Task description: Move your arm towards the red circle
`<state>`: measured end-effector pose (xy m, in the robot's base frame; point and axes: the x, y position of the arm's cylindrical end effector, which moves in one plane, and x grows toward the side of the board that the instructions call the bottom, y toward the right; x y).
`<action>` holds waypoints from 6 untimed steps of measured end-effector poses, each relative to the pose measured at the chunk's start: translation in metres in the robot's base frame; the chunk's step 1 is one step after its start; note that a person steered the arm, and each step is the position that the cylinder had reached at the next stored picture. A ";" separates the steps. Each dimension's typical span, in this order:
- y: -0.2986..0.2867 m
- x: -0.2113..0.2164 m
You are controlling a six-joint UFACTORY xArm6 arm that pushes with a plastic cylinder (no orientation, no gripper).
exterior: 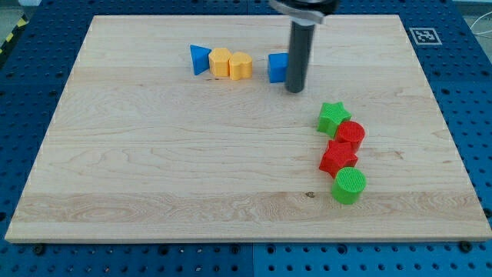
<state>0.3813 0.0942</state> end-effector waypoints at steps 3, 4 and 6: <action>0.109 0.064; 0.105 0.107; 0.041 0.110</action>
